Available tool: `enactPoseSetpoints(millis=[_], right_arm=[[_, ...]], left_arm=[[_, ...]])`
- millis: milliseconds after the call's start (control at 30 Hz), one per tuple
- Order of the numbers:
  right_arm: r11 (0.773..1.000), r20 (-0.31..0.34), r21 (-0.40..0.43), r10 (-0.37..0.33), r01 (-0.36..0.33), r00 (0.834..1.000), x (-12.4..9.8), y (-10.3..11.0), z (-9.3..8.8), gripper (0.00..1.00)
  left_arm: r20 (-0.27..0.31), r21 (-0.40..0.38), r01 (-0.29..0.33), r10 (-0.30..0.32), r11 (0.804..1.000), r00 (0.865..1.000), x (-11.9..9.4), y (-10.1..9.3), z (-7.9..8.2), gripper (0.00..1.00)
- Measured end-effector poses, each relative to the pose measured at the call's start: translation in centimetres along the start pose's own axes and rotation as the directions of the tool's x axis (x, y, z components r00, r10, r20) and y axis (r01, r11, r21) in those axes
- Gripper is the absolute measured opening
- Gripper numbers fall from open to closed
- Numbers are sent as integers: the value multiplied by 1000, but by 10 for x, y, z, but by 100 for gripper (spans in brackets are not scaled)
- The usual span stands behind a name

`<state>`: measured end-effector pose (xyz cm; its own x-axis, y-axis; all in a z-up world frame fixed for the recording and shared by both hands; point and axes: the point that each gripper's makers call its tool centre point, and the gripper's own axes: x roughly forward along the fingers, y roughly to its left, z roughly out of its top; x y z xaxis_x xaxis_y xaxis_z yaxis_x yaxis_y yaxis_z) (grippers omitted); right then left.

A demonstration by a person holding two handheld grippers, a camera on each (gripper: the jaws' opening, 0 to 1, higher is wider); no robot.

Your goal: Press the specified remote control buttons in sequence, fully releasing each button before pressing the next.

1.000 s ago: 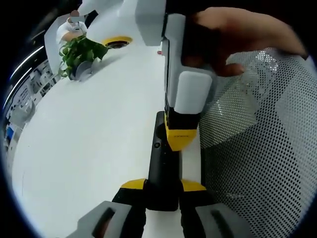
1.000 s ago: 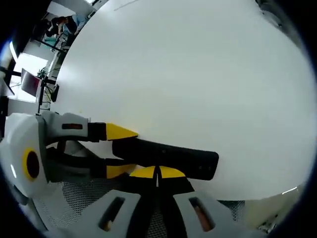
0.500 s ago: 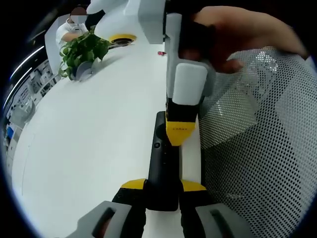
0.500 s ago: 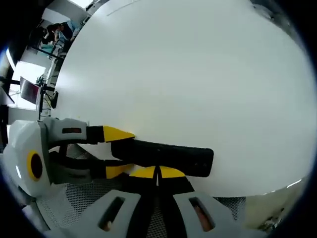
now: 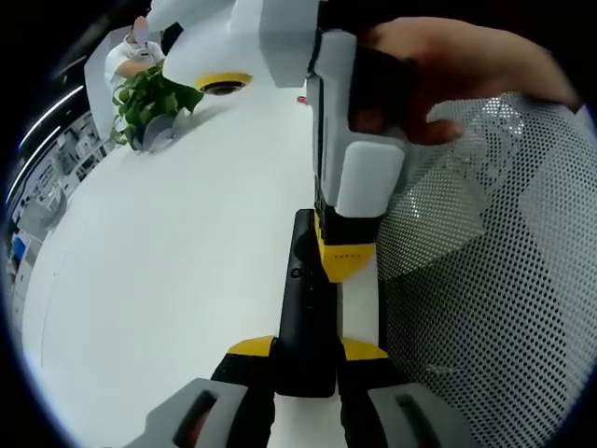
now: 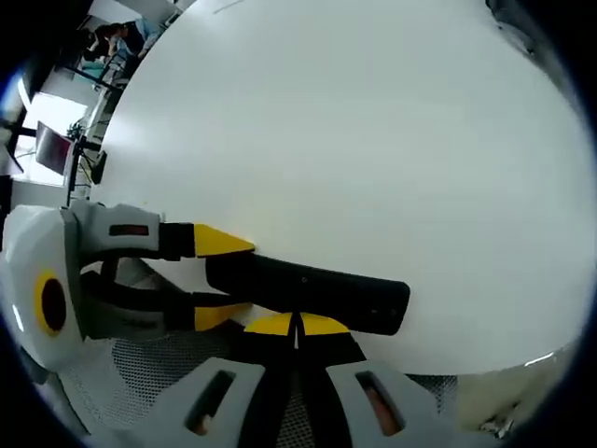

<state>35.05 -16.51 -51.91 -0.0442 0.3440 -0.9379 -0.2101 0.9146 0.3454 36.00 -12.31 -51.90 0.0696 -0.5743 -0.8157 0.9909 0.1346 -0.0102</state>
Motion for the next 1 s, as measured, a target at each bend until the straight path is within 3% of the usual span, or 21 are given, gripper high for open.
enactPoseSetpoints(millis=[233, 833, 1000], right_arm=[[997, 31, 67, 31, -33, 999, -3, -1, 4, 0], [1000, 38, -2, -4, 4, 999, -2, 2, 3, 0], [999, 40, 31, 18, -20, 999, -1, 1, 4, 0]], left_arm=[[8, -3, -3, 3, 1000, 1000, 0, 1, 0, 25], [7, -2, -2, 2, 1000, 1000, 0, 0, 0, 25], [9, -2, -2, 2, 1000, 1000, 0, 0, 0, 25]])
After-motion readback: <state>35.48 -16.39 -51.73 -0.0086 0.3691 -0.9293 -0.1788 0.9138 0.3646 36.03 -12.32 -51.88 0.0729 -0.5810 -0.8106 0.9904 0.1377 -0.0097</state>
